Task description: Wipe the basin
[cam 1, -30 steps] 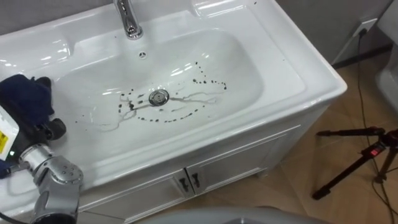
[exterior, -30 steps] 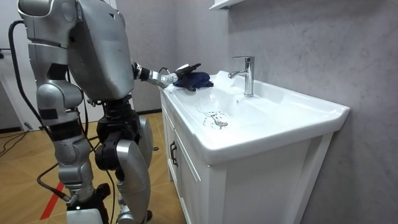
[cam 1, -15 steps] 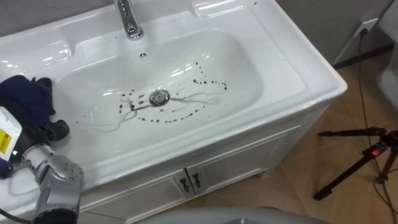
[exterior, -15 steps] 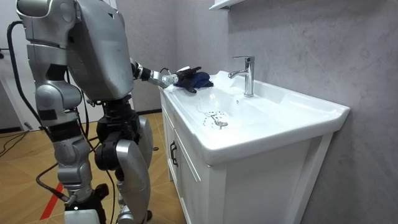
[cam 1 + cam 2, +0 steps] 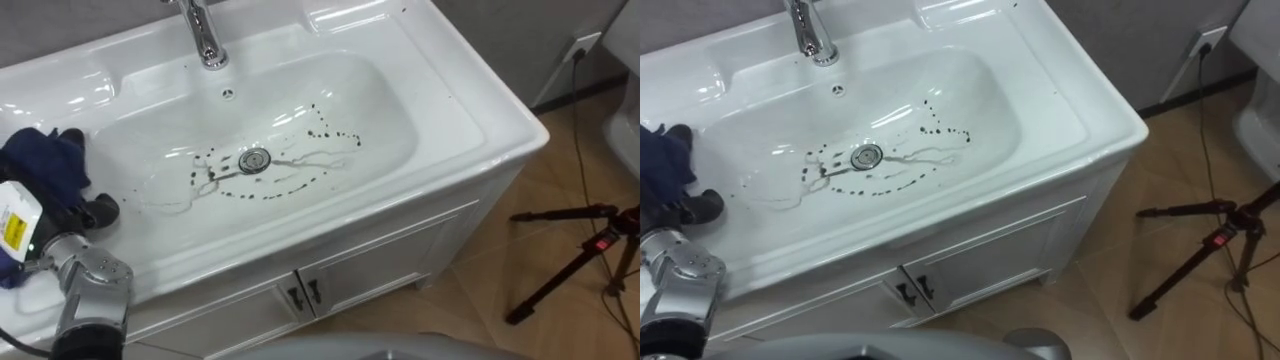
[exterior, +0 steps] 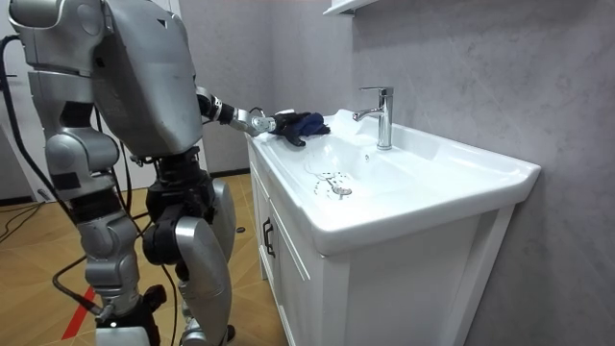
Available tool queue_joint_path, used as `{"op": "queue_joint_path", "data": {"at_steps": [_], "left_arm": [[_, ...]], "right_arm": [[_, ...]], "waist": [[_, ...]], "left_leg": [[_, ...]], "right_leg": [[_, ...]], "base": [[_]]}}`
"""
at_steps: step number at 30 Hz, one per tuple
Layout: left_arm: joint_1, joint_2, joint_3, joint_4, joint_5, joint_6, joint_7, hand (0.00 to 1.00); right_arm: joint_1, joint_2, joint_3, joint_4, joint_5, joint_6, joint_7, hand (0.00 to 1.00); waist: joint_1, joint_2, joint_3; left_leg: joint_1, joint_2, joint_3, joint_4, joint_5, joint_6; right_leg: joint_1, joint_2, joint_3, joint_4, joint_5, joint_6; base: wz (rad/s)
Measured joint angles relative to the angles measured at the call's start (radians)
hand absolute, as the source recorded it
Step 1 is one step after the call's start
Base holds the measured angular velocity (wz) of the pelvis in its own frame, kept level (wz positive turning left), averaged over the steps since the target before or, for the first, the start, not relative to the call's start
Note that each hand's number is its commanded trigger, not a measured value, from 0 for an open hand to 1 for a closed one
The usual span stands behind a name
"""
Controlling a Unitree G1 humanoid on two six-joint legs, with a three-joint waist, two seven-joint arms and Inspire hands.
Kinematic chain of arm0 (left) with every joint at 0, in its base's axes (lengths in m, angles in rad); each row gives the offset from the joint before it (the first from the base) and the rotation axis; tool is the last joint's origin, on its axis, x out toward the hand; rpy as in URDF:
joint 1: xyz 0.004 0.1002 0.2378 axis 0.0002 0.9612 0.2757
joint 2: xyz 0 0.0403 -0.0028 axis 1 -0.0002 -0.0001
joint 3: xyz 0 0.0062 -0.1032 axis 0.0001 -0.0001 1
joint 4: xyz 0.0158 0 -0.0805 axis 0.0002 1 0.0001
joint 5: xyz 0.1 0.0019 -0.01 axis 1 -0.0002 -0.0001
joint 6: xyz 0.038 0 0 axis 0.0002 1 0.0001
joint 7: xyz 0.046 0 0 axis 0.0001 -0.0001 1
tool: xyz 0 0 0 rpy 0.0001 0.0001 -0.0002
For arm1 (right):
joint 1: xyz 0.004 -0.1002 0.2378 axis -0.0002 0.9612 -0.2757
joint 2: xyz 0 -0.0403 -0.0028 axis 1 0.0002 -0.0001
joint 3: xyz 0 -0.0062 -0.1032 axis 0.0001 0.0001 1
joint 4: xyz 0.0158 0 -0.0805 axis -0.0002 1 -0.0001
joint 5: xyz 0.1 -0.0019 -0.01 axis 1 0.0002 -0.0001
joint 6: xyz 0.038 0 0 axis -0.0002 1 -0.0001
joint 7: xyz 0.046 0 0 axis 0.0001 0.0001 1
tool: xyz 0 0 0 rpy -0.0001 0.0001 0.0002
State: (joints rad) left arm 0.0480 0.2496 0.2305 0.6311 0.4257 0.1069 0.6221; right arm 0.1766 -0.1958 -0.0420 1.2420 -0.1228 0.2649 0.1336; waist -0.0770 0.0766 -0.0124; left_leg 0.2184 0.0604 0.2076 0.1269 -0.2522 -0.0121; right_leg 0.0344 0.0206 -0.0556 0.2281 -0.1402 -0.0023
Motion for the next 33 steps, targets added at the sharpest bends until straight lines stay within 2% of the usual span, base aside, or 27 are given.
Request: {"op": "queue_joint_path", "data": {"at_steps": [1,6,11,19,30,33], "left_arm": [[0.000,0.001,0.000,0.001,0.000,0.001,-0.002,1.00],[0.000,0.012,-0.008,0.005,0.002,0.004,-0.002,1.00],[-0.025,0.039,-0.006,0.035,0.003,0.006,-0.004,1.00],[-0.057,0.083,0.003,0.067,0.001,0.027,-0.056,1.00],[-0.059,0.088,0.003,0.068,-0.015,0.027,-0.058,1.00],[-0.072,0.086,0.005,0.067,-0.036,0.027,-0.058,1.00]], "right_arm": [[0.001,-0.001,0.000,0.000,0.000,0.005,0.000,0.00],[0.000,-0.003,0.000,-0.003,0.000,0.020,-0.001,0.00],[0.001,-0.005,-0.001,-0.005,-0.001,0.021,-0.006,0.00],[0.000,-0.005,-0.001,-0.005,-0.001,0.042,0.000,0.00],[-0.004,-0.007,0.001,-0.020,0.000,0.041,-0.007,0.00],[-0.004,-0.008,0.000,-0.043,0.000,0.028,-0.022,0.00]], "waist": [[0.000,0.000,-0.0001],[0.000,0.001,-0.0041],[-0.002,0.006,-0.0113],[-0.001,0.006,-0.0114],[0.001,0.007,-0.0110],[0.001,0.006,-0.0109]], "left_leg": [[0.000,0.000,0.000,0.000,0.000,0.000],[0.001,0.000,0.004,0.001,0.000,0.000],[0.003,0.000,0.005,0.004,0.001,-0.002],[0.003,-0.002,0.006,0.006,0.001,-0.002],[0.003,-0.002,0.010,0.006,0.001,-0.002],[0.003,-0.003,0.009,0.006,0.001,-0.002]], "right_leg": [[0.000,0.000,0.000,0.002,0.000,0.000],[-0.006,-0.001,0.001,0.012,-0.003,-0.002],[-0.014,-0.001,0.002,0.015,-0.006,-0.005],[-0.017,-0.002,0.006,0.028,-0.007,-0.005],[-0.016,-0.001,0.011,0.032,-0.009,-0.005],[-0.015,-0.002,0.012,0.032,-0.010,-0.003]], "base": [[0.00],[-0.01],[-0.01],[0.00],[0.00],[0.00]]}}
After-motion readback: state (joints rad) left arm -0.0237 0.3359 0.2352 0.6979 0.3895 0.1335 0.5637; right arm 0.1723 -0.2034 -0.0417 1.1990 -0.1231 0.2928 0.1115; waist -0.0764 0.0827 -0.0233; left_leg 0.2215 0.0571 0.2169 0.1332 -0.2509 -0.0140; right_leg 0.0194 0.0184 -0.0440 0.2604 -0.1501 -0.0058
